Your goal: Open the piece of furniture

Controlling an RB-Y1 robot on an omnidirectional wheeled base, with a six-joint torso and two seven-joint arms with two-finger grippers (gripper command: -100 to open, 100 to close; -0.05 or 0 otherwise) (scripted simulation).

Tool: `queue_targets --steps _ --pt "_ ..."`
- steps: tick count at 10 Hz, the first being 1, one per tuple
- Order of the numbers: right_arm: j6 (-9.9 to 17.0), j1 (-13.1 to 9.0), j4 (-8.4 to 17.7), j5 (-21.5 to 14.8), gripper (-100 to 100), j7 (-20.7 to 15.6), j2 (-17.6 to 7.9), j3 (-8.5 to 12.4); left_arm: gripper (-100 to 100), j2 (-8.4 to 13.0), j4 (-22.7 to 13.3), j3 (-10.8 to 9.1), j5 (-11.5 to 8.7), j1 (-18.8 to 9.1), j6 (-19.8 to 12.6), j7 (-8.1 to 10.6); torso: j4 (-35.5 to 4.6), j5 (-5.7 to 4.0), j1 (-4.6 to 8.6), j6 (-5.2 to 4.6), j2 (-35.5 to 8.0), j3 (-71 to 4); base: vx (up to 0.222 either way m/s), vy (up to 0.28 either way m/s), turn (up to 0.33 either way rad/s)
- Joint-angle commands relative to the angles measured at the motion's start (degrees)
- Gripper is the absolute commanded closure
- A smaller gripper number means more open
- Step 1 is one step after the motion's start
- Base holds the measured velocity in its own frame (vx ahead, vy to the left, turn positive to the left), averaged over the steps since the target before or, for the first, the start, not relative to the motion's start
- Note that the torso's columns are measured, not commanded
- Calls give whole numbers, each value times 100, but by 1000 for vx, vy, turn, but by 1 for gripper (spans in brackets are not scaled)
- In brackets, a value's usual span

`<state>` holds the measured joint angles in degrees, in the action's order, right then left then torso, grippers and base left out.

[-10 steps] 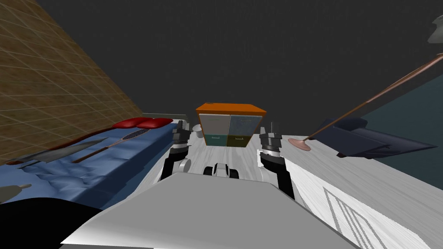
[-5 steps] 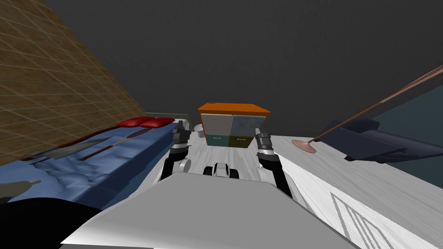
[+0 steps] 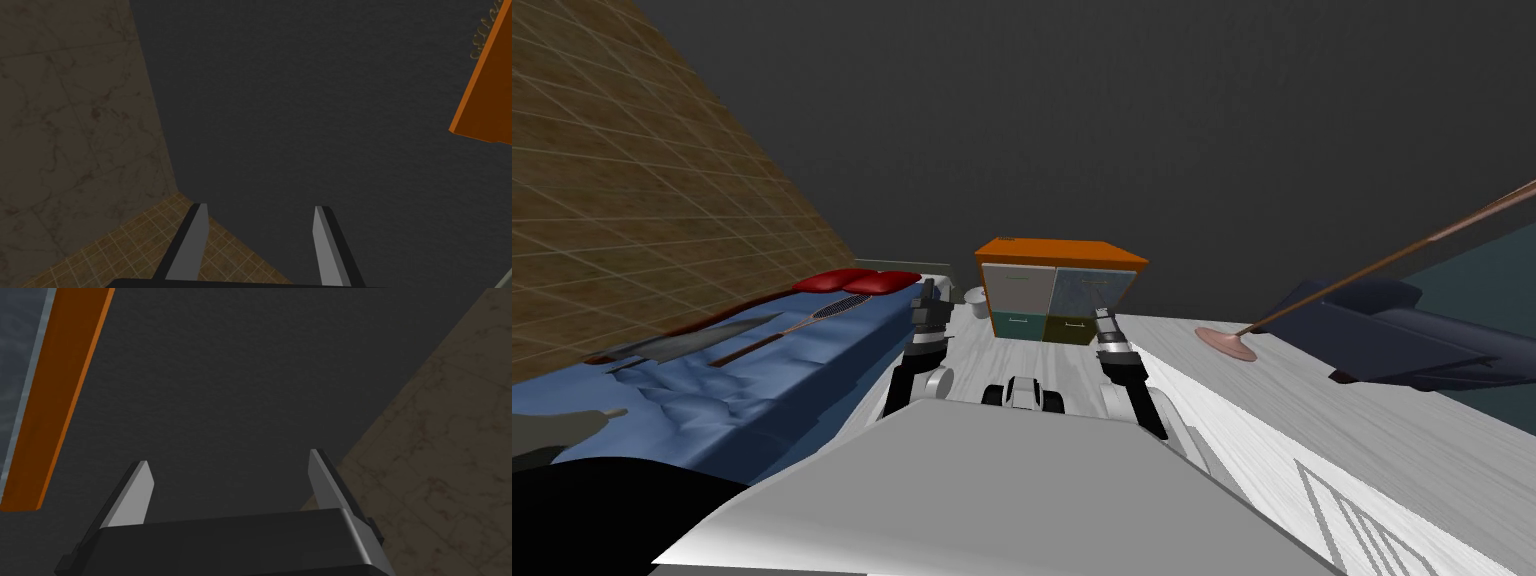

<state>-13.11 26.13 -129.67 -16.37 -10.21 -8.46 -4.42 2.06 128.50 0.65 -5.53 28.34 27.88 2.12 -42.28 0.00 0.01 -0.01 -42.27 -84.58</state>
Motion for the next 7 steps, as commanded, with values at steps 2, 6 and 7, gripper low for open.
queue_targets --steps 2,6,7 --pt "345 -158 240 -599 -100 -334 -70 -150 0 0 0 0 0 0 0 0 -1 -1 3 0 -4 3 26 42 42" --pt "690 -322 494 -1180 -100 -655 -116 -281 0 0 0 0 0 0 0 0 0 -1 2 0 -2 1 29 39 45" --pt "690 -322 494 -1276 -100 -655 -116 -281 0 0 0 0 0 0 0 0 0 0 -5 1 -2 1 25 45 27"
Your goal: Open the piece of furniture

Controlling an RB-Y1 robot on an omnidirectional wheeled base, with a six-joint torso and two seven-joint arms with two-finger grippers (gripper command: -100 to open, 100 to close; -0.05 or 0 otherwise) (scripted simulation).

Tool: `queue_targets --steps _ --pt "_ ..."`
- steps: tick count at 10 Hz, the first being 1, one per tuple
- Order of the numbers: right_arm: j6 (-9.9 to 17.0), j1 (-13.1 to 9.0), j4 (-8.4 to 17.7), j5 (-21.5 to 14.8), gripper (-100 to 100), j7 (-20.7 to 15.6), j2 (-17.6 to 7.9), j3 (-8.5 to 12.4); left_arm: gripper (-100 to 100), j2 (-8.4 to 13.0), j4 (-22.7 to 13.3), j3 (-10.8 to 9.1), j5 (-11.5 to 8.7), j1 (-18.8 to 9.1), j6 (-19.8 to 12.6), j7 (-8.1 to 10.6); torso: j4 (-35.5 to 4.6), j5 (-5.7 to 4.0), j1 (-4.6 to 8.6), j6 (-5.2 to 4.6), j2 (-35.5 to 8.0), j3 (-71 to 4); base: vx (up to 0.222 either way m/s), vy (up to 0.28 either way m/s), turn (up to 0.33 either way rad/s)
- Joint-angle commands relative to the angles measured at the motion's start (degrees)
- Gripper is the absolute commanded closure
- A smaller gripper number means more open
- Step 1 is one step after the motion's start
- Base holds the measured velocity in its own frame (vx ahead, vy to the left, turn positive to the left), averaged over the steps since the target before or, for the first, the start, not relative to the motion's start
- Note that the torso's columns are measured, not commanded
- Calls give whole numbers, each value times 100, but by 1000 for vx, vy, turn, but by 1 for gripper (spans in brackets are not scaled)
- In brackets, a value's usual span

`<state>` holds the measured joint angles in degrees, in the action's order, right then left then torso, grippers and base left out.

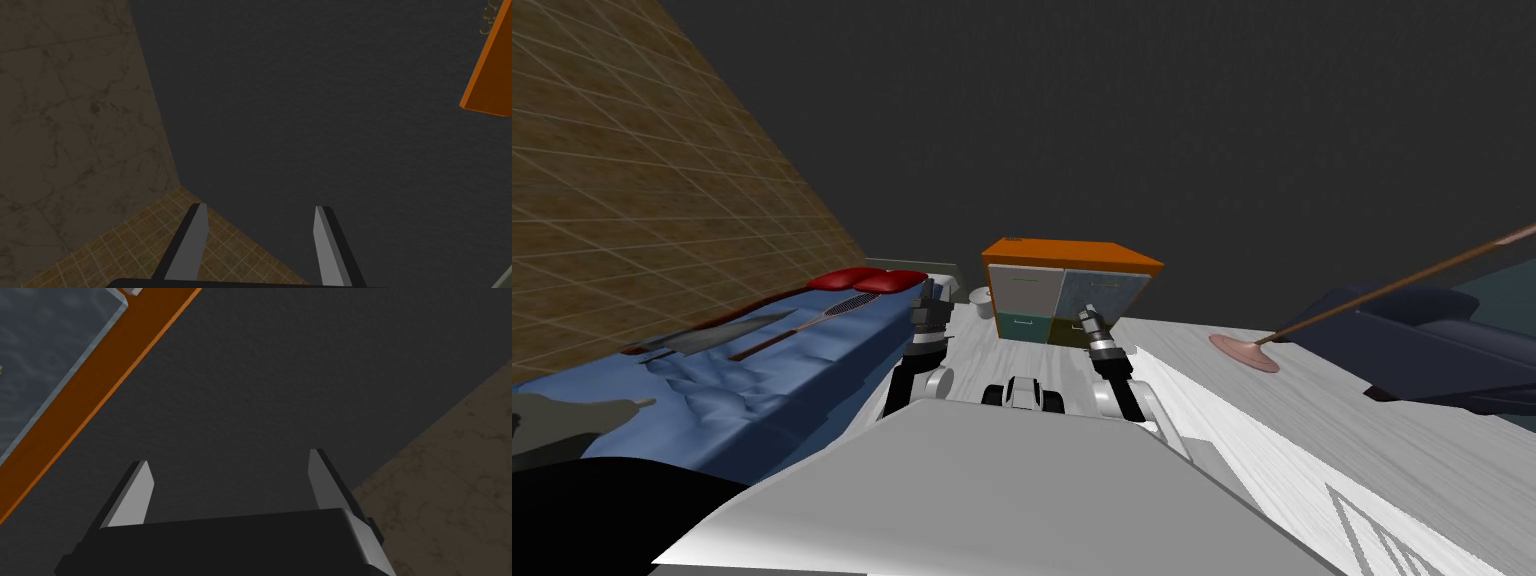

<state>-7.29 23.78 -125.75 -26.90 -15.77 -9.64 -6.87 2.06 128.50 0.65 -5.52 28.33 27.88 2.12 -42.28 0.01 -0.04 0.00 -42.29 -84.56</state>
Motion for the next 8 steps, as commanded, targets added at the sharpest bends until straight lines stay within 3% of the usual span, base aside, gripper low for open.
queue_targets --steps 1,4,7,8 --pt "291 -173 238 -426 -100 -269 -9 -105 0 0 0 0 0 0 0 0 0 0 2 -1 -1 0 36 52 65" --pt "480 -262 381 -879 -100 -442 -11 -175 0 0 0 0 0 0 0 0 0 -1 3 1 1 -1 31 48 42" --pt "873 -448 682 -1395 -100 -799 2 -317 0 0 0 0 0 0 0 0 0 -1 6 -1 1 -1 40 43 56" --pt "873 -448 682 -1559 -100 -799 2 -317 0 0 0 0 0 0 0 0 0 0 1 0 0 0 34 40 30"
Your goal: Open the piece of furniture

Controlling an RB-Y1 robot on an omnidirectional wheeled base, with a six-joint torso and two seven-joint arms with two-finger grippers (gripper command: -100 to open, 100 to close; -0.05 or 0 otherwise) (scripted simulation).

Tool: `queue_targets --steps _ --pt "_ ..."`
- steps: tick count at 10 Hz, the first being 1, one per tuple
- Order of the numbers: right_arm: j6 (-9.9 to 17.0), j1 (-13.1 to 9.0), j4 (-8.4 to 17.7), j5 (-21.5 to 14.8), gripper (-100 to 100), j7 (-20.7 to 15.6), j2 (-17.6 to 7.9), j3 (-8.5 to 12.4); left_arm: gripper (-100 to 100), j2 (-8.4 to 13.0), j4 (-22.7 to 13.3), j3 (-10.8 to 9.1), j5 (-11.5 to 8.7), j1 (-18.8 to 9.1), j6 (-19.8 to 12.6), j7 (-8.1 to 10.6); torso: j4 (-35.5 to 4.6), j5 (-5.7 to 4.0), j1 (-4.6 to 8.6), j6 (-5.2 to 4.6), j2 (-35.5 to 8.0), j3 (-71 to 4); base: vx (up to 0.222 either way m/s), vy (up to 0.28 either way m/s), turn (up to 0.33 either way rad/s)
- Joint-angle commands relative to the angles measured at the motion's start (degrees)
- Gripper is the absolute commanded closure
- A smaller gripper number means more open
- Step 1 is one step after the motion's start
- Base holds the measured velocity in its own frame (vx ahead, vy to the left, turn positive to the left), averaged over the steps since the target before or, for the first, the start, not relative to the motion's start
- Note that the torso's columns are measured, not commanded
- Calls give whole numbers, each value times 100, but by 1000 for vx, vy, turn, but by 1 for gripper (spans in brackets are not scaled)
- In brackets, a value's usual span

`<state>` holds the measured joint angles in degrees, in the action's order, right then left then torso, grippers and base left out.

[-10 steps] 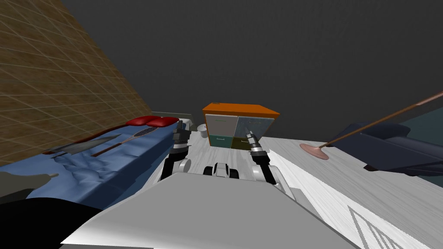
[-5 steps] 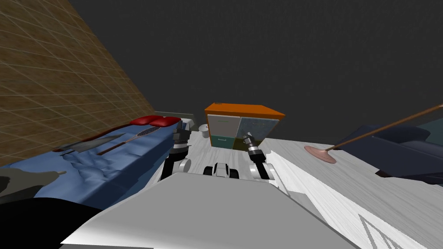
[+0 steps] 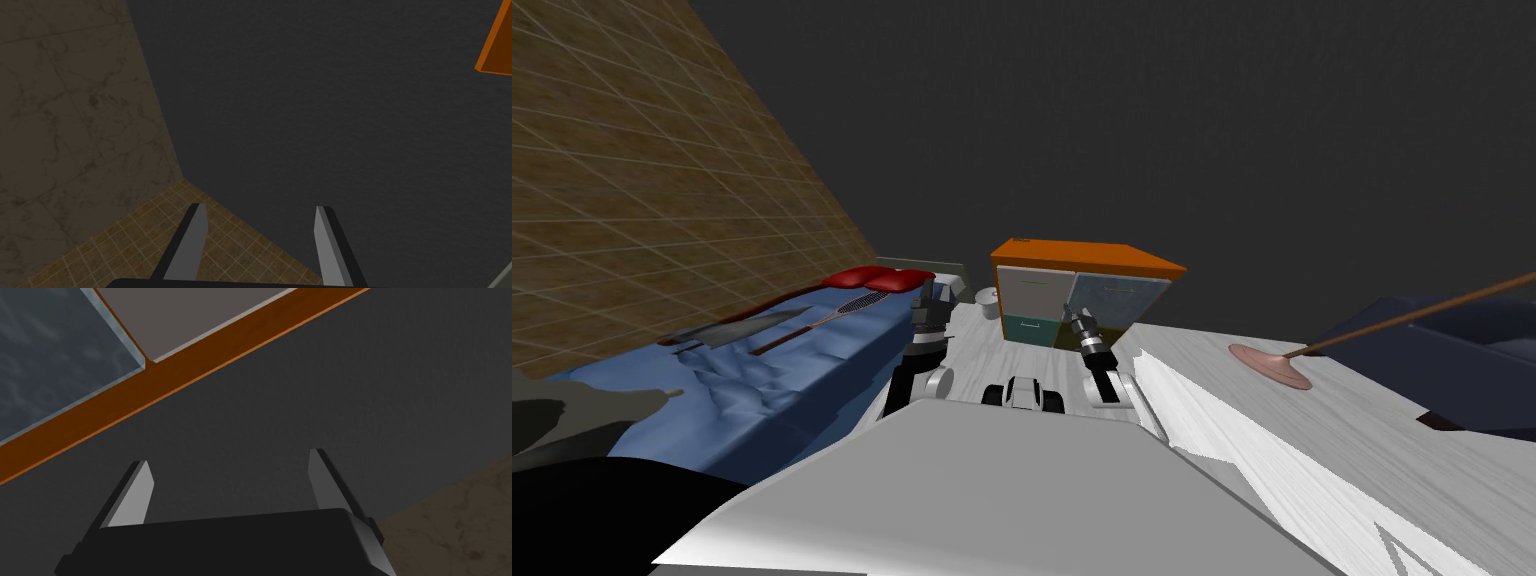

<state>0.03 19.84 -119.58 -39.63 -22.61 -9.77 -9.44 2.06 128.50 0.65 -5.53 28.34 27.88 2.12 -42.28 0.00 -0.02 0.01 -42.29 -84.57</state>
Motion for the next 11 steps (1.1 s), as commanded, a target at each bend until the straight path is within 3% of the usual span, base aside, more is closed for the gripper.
queue_targets --steps 1,2,5,6,9,10,11 --pt "343 -150 223 -453 -100 -297 26 -132 0 0 0 0 0 0 0 0 -1 0 3 -2 -2 1 45 43 68" --pt "343 -150 223 -622 -100 -297 26 -132 0 0 0 0 0 0 0 0 0 0 1 0 2 -1 38 46 38" --pt "758 -346 551 -1137 -100 -668 45 -275 0 0 0 0 0 0 0 0 -1 0 3 -2 -3 1 34 51 59" --pt "758 -346 551 -1328 -100 -668 45 -275 0 0 0 0 0 0 0 0 0 0 -2 0 0 0 33 45 32" --pt "1180 -546 892 -1860 -100 -1040 46 -416 0 0 0 0 0 0 0 0 1 -1 5 -2 1 -1 49 47 54" --pt "1180 -546 892 -2016 -100 -1040 46 -416 0 0 0 0 0 0 0 0 1 0 0 0 6 -3 49 36 41" --pt "1391 -646 1066 -2191 -100 -1225 39 -486 0 0 0 0 0 0 0 0 1 -1 6 -2 0 -1 48 35 74"
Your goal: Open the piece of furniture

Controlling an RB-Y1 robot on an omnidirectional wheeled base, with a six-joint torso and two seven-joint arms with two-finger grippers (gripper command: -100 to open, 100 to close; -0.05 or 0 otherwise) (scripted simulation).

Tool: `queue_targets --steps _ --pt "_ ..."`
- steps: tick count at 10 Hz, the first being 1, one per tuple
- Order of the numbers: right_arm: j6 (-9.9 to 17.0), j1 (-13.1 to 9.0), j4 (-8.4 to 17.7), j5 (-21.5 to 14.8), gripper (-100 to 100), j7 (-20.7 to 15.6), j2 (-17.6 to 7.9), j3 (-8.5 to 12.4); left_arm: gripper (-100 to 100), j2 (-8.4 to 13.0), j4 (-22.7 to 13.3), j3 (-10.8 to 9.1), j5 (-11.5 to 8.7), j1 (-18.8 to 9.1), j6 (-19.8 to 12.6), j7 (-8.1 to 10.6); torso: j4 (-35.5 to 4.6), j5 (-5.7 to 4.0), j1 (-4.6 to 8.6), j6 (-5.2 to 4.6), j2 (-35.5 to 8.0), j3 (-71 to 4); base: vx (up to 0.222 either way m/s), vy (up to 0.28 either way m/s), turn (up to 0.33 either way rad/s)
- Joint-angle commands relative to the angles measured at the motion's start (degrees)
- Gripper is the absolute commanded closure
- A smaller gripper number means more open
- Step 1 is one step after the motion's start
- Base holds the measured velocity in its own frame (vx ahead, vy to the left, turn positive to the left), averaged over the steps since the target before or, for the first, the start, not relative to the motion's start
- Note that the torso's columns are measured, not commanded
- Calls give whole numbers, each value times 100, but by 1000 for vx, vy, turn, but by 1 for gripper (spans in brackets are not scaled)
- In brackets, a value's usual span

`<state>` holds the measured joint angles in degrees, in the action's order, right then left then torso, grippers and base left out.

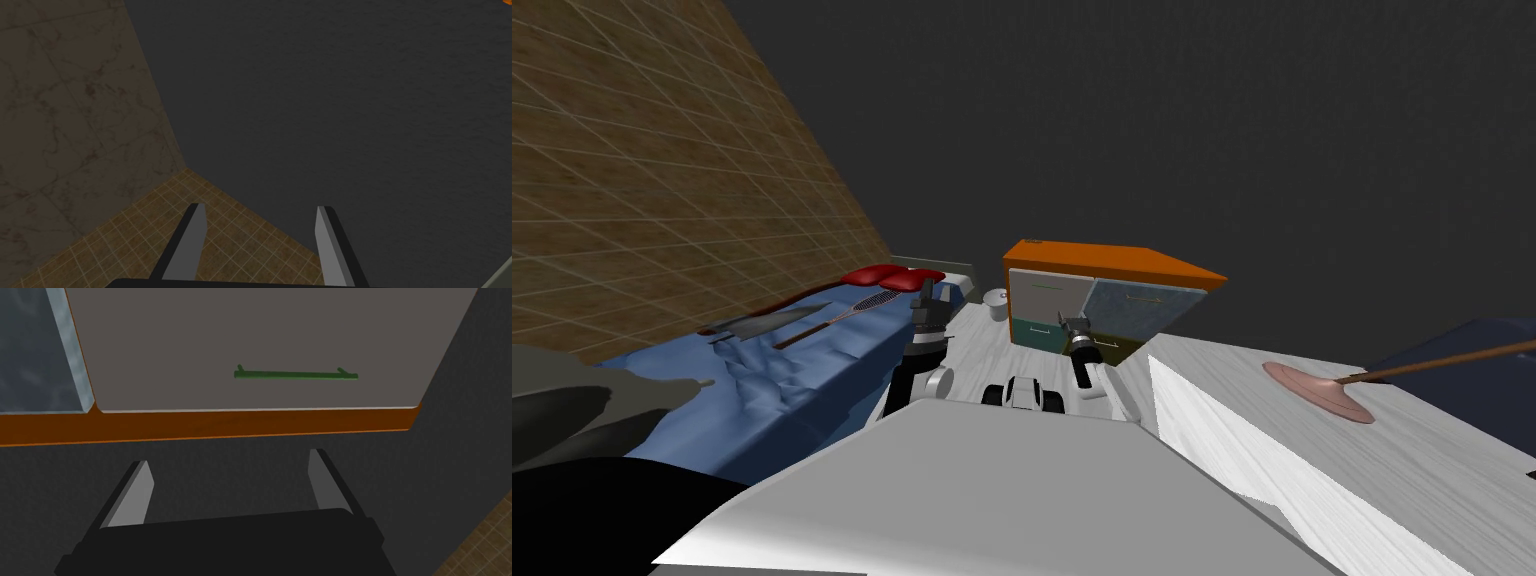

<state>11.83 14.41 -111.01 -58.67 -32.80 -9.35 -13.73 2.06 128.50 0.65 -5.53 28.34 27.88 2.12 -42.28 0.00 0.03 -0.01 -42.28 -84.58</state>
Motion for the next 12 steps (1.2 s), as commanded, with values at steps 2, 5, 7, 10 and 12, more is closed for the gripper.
queue_targets --steps 2,5,7,10,12 --pt "423 -203 384 -663 -100 -391 -15 -125 0 0 0 0 0 0 0 0 -2 0 0 0 -7 4 37 36 49" --pt "632 -302 559 -1185 -100 -572 -28 -191 0 0 0 0 0 0 0 0 0 1 -7 2 2 -1 39 43 47" --pt "840 -400 734 -1505 -100 -750 -41 -256 0 0 0 0 0 0 0 0 0 0 -4 2 3 -1 46 37 49" --pt "1244 -590 1079 -2045 -100 -1094 -67 -379 0 0 0 0 0 0 0 0 -2 0 0 0 -4 3 37 32 54" --pt "1438 -682 1249 -2381 -100 -1258 -81 -437 0 0 0 0 0 0 0 0 -1 1 -5 0 -1 1 39 38 44"
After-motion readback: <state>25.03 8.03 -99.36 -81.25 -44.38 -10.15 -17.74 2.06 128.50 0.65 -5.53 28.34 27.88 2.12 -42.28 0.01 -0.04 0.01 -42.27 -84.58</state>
